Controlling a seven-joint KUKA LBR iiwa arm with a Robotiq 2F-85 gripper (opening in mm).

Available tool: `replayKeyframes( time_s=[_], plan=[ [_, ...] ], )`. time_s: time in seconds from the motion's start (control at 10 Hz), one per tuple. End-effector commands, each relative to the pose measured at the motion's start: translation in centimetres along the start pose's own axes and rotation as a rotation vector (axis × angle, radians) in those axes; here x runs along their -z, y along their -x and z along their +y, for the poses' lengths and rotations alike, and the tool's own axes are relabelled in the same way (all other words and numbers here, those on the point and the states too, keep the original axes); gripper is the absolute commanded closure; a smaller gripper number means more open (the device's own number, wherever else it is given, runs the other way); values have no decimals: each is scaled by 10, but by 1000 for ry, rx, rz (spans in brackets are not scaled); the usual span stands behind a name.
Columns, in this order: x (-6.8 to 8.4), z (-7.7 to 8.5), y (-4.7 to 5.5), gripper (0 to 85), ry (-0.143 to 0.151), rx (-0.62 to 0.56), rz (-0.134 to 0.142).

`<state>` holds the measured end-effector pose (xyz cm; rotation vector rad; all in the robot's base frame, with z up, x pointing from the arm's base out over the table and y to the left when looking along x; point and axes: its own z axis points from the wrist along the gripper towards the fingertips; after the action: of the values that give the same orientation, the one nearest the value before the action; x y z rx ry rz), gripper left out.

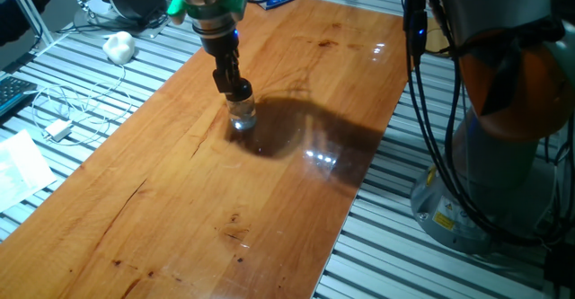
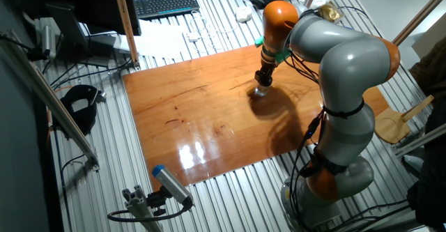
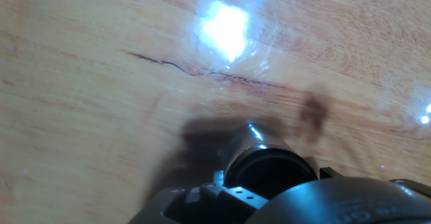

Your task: Screw the lid onto the jar

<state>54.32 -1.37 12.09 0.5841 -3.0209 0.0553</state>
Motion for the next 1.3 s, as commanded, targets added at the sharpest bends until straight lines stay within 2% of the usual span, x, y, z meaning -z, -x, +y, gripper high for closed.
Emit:
replayKeyframes(
  time_s=[0.0,0.3,0.6,0.9,1.2],
  plan=[
    [0,0,0,340,0,-13,-5],
    [1,-1,0,340,7,-72,-16],
    [1,-1,0,340,-9,-104,-26],
    [1,-1,0,340,-13,-153,-41],
    [2,-1,-1,340,1,-207,-47]
  ],
)
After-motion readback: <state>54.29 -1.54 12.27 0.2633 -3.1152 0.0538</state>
